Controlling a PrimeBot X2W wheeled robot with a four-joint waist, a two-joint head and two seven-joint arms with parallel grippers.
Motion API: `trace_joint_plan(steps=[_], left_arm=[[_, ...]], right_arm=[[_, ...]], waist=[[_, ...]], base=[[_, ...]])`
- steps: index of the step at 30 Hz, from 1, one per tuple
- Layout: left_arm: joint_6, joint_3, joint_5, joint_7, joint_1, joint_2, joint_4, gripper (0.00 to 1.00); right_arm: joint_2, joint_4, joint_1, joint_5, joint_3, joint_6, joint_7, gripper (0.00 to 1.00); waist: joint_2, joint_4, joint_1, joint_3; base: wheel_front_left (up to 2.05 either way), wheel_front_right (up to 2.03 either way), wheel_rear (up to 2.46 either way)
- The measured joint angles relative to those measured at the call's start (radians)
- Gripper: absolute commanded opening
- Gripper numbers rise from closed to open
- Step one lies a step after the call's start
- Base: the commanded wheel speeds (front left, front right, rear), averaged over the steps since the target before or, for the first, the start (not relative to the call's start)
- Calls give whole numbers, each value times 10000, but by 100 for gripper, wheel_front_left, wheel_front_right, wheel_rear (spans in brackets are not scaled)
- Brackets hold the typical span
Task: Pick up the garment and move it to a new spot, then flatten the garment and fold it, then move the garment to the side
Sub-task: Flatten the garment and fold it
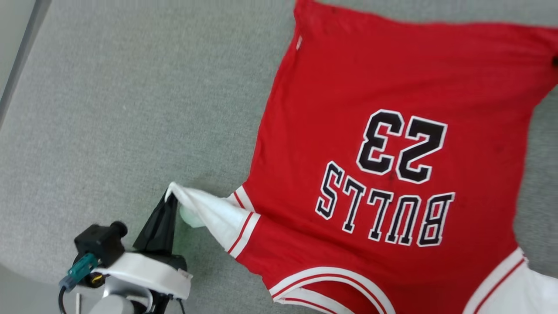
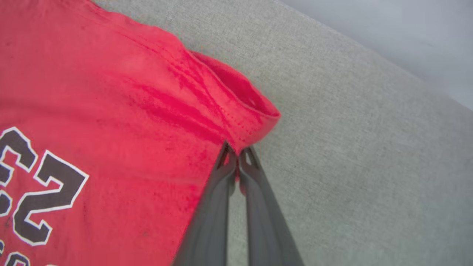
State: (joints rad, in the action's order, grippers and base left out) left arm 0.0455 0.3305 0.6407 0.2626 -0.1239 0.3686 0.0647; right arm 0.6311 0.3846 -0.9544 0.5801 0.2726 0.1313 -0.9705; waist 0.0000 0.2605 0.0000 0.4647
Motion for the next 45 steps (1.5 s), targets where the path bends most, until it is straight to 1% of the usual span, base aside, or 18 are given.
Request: trace_joint_plan(steps=[4,8,12,17,22,26,29,33,34,35,36,40,43,44,45], left_arm=[[167,-109,79,-59,458,173,-13,0],[339,-238,221,-150,939,347,-58,0],[466,-349,332,-224,1397,472,-100,0],[650,-481,441,-265,1931,602,-224,0],[706,-491,474,-316,2178,688,-311,0],[719,-433,477,-387,2217,700,-295,0],[719,-437,500,-393,2225,734,-286,0],[719,-437,502,-393,2225,773,-268,0],[721,-437,502,-393,2225,780,-268,0],[731,-439,504,-393,2225,790,-263,0],[732,-439,504,-393,2232,802,-255,0],[777,-408,504,-397,2252,815,-272,0],[784,-372,502,-405,2266,819,-320,0],[788,-349,497,-410,2266,830,-374,0],[790,-326,483,-412,2261,834,-407,0]], right_arm=[[483,-562,1120,631,236,0,593,0],[993,-1248,2572,1252,343,0,1070,0],[1360,-1812,4358,1762,69,0,1505,0],[1553,-2393,6764,2082,-380,0,1670,0],[1511,-2629,9018,2174,-773,0,1841,0],[949,-2566,10612,2255,-1131,2,2159,0],[543,-2516,11307,2169,-1223,0,2393,0],[150,-2383,11709,1973,-1273,0,2683,0],[79,-2355,11734,1858,-1323,2,2790,20],[-38,-2337,11739,1848,-1432,4,2884,47],[-174,-2343,11721,1856,-1605,4,3045,100],[-368,-2748,11448,1739,-2171,4,3507,100],[-272,-3434,10923,1668,-2690,-2,3678,100],[-176,-3906,10593,1645,-2999,-2,3718,100],[-119,-4126,10393,1628,-3141,-2,3716,100]], waist=[[0,-306,0,-683],[0,-638,-1,-1380],[0,-966,-1,-2065],[0,-1411,-1,-2775],[0,-1777,-2,-3211],[0,-1913,-2,-3355],[0,-1950,-2,-3354],[0,-1964,-1,-3344],[-1,-1974,-1,-3345],[0,-1987,-1,-3353],[0,-2004,-1,-3370],[0,-2039,-1,-3457],[0,-2022,-1,-3485],[0,-1992,-1,-3472],[0,-1963,0,-3453]], base=[[0,0,0],[0,0,0],[0,0,0],[0,0,0],[0,0,0],[0,0,0],[0,0,0],[0,0,0],[0,0,0],[0,0,0],[0,0,0],[0,0,0],[0,0,0],[0,0,0],[0,0,0]])
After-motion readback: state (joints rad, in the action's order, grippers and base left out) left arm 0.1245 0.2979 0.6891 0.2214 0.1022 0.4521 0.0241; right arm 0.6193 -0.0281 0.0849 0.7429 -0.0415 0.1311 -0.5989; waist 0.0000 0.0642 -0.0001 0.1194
